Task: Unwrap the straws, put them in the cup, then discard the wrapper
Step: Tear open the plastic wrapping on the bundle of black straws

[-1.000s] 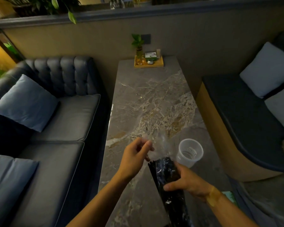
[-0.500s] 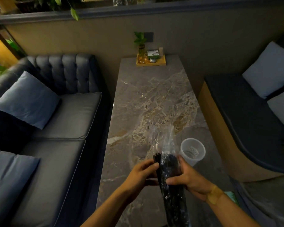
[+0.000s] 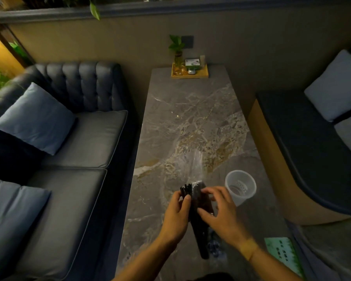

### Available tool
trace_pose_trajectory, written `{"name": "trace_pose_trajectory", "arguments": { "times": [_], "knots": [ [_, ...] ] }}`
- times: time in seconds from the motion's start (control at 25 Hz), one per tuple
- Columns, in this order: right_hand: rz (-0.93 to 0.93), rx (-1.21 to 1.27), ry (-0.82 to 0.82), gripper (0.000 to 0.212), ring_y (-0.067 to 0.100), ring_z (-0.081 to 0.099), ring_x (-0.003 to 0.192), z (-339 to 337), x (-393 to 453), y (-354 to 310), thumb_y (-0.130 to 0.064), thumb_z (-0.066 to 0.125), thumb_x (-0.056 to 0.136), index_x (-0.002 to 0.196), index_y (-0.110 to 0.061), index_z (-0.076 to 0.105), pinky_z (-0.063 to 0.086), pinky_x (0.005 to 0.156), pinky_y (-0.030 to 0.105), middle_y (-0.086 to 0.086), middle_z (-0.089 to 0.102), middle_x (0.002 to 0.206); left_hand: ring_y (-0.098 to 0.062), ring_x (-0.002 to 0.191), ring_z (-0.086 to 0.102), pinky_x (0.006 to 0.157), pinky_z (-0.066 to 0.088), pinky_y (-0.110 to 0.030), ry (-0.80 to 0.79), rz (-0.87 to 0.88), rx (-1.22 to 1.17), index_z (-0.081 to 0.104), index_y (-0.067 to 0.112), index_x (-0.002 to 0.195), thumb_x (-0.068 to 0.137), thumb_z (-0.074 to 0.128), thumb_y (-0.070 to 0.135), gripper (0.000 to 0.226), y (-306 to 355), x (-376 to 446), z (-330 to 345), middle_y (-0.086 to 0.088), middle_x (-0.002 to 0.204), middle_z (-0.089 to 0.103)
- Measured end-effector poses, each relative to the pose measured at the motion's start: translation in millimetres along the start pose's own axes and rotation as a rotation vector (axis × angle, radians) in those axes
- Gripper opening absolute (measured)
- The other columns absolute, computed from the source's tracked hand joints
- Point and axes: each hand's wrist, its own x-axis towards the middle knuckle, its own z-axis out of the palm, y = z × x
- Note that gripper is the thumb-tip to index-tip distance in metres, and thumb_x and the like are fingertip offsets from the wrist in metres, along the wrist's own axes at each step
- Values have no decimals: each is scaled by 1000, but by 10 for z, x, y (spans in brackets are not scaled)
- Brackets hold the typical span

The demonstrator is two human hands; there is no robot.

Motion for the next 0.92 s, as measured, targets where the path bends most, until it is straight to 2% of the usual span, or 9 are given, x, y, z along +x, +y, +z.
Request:
{"name": "trace_pose_trajectory", "arguments": {
  "times": [0.08, 0.16, 0.24, 0.36, 0.48, 0.56, 0.68, 0.8, 0.92],
  "knots": [
    [56, 86, 14, 41, -5, 56, 103, 24, 13, -45, -68, 62, 70, 106, -61, 43, 56, 84, 28, -30, 45, 114, -17, 92, 73, 75, 61, -30, 15, 29, 15, 61, 27, 106, 101, 48, 28, 13, -30, 8, 14, -1, 99, 75],
    [131, 187, 68, 49, -1, 62, 98, 46, 40, -48, -77, 63, 64, 106, -56, 47, 58, 80, 29, -22, 55, 112, -16, 94, 73, 80, 61, -34, 4, 68, 40, 59, 26, 109, 99, 52, 28, 12, -47, 6, 30, 0, 102, 75],
    [170, 234, 109, 45, 3, 66, 92, 56, 51, -56, -66, 68, 68, 106, -48, 53, 60, 77, 31, -16, 63, 109, -16, 95, 73, 81, 60, -33, -4, 87, 49, 58, 23, 110, 99, 53, 24, 12, -68, 4, 46, -1, 103, 75],
    [206, 297, 161, 15, 9, 70, 87, 42, 88, -50, -36, 67, 83, 95, -43, 60, 61, 74, 36, -13, 69, 97, -13, 91, 73, 73, 59, -25, 18, 69, 13, 58, 25, 109, 100, 51, 22, 12, -75, 9, 30, 0, 100, 75],
    [290, 485, 162, 10, 19, 71, 90, -18, 134, -71, -20, 62, 90, 90, -30, 66, 61, 75, 44, -2, 70, 100, -10, 93, 72, 68, 56, -16, 6, 15, -61, 60, 29, 111, 98, 53, 32, 15, -57, 34, -45, 4, 101, 74],
    [333, 602, 137, 10, 22, 73, 86, -77, 144, -102, -15, 60, 92, 92, -22, 67, 62, 65, 42, 3, 72, 104, -9, 96, 72, 69, 56, -16, -56, -1, -75, 60, 32, 115, 91, 61, 41, 26, -39, 57, -81, 7, 106, 74],
    [331, 646, 84, 8, 24, 74, 86, -184, 150, -116, -12, 58, 93, 97, -14, 64, 59, 58, 35, 4, 76, 98, -10, 93, 72, 68, 56, -15, -87, -14, -47, 60, 29, 115, 79, 78, 34, 41, -37, 114, -102, 9, 103, 75],
    [320, 662, 62, 9, 28, 75, 78, -314, 137, -96, -11, 61, 91, 100, -9, 61, 55, 52, 27, 10, 77, 90, -11, 90, 73, 66, 55, -14, -72, -51, -88, 65, 25, 110, 71, 84, 26, 43, -66, 171, -161, 6, 99, 77],
    [316, 662, 30, 12, 33, 74, 74, -423, 87, -62, -13, 67, 88, 97, -8, 61, 56, 49, 30, 13, 77, 88, -15, 90, 74, 67, 56, -17, -116, -80, -121, 68, 22, 106, 64, 86, 30, 47, -99, 200, -210, 0, 100, 77]
  ]
}}
